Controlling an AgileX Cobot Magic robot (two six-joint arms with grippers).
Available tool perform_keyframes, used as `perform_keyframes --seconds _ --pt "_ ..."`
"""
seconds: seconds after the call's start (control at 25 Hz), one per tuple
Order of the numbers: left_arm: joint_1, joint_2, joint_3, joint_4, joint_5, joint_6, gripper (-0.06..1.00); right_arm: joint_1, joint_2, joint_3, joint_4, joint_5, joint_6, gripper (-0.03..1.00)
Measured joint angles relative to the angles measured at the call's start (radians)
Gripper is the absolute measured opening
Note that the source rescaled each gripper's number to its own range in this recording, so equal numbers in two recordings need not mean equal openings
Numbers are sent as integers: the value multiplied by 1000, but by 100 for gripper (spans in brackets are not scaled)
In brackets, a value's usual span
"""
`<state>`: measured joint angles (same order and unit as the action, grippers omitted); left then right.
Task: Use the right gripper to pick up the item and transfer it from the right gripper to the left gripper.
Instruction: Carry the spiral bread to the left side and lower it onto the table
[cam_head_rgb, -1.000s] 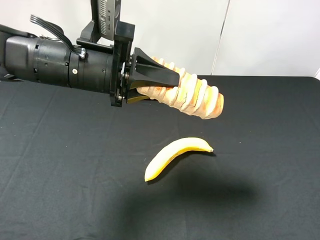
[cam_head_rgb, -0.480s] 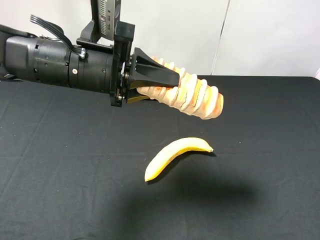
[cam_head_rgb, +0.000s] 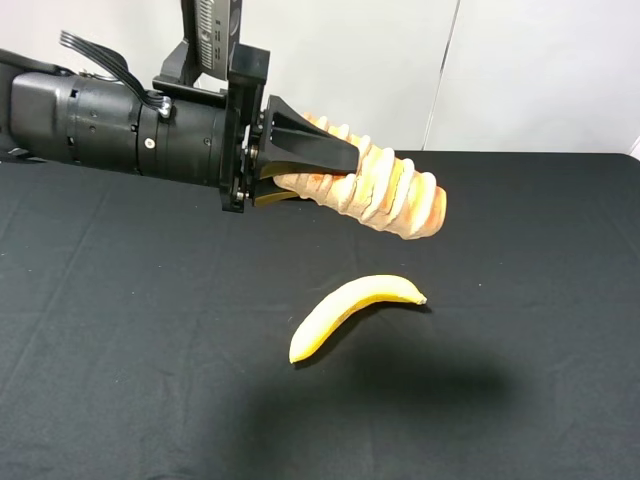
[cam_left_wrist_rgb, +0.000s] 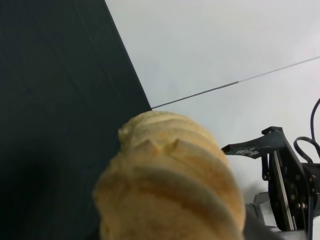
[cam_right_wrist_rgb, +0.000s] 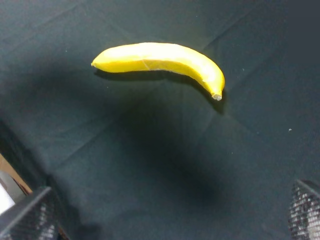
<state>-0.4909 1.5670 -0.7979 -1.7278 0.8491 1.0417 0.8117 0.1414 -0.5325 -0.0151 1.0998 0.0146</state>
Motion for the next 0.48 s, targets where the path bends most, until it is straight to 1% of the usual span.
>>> perform_keyframes --seconds 0.08,0.2,0.48 --pt "0 0 0 0 0 0 3 0 0 6 0 -13 3 100" --pt "0 0 0 0 0 0 3 0 0 34 9 -55 4 100" --pt "0 0 0 0 0 0 3 0 0 39 15 -72 4 100"
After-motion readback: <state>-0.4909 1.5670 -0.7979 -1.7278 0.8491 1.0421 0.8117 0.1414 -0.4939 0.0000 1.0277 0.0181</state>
